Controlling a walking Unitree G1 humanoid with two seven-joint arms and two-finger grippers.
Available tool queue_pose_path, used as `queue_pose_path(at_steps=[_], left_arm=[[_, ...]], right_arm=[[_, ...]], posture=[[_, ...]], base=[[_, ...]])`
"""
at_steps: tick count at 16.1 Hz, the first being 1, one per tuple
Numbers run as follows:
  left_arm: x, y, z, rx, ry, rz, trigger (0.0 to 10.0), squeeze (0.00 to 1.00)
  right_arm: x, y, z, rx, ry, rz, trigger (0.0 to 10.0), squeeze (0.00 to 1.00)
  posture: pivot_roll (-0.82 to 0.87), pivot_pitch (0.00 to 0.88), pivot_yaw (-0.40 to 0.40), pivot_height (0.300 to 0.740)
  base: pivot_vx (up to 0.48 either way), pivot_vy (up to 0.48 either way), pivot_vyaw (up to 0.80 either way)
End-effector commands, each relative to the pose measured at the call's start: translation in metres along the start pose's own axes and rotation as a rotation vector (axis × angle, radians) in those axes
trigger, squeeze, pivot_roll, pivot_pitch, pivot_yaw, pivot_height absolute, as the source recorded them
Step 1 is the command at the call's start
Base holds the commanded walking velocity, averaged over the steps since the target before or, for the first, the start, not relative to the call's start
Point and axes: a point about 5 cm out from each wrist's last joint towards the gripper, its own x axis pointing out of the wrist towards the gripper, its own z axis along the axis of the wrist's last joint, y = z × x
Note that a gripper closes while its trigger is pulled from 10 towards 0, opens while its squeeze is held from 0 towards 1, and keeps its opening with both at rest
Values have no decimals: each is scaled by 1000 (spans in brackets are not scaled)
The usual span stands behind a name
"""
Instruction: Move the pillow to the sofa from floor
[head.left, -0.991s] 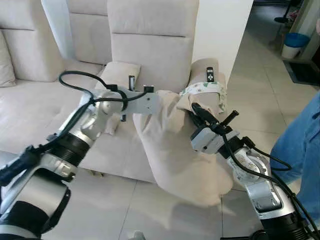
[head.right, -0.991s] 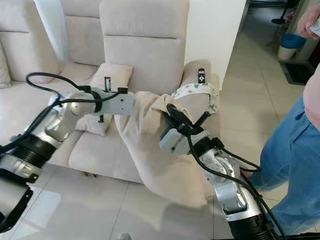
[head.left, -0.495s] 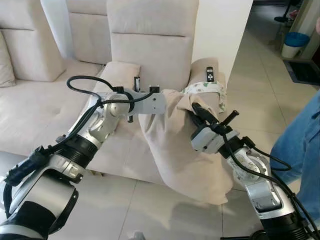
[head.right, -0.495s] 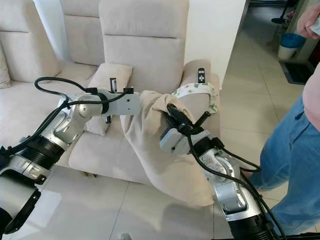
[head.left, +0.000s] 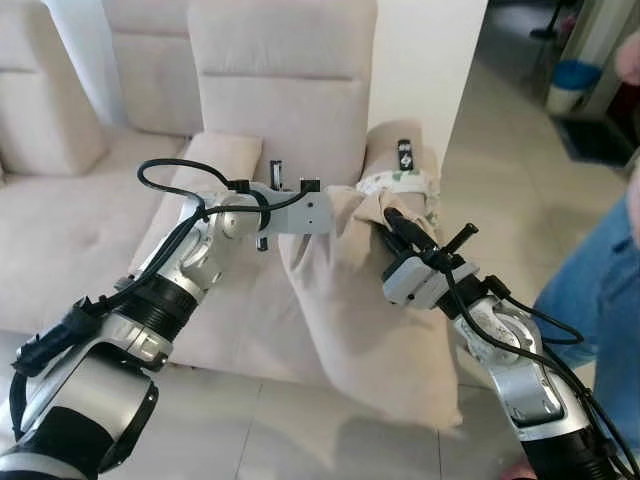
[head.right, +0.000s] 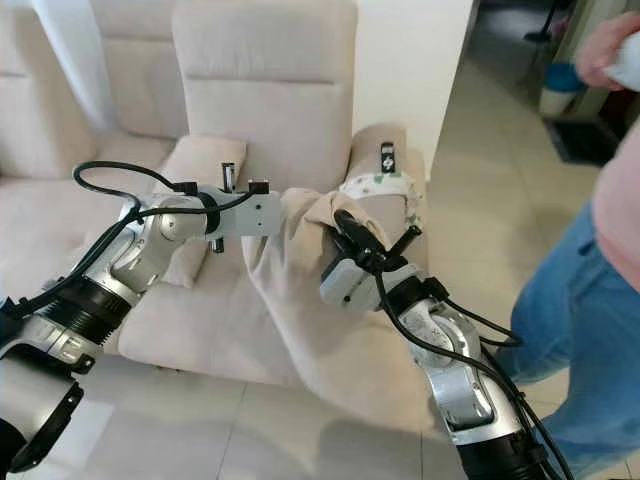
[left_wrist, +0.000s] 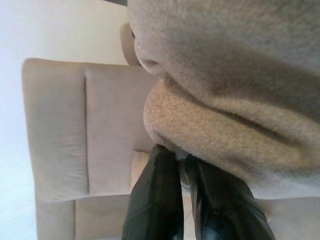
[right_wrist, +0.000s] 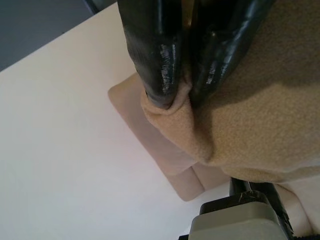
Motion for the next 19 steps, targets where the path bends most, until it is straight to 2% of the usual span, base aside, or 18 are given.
queue_pose_path(at_steps=[1, 13, 19], left_arm=[[0, 6, 22, 24, -90, 26, 10000, 0], [0, 7, 21, 25, -82, 37, 10000, 0], [0, 5, 24, 22, -97, 38, 10000, 0]], right_arm=[[7, 0, 15, 14, -77, -2, 10000, 0], [8, -1, 15, 12, -78, 0, 10000, 0], [9, -2, 14, 11, -80, -1, 10000, 0]], posture=[[-3, 0, 42, 740], [0, 0, 40, 740], [-1, 0, 39, 740]], base=[[285, 0, 0], [272, 0, 0], [0, 0, 0]])
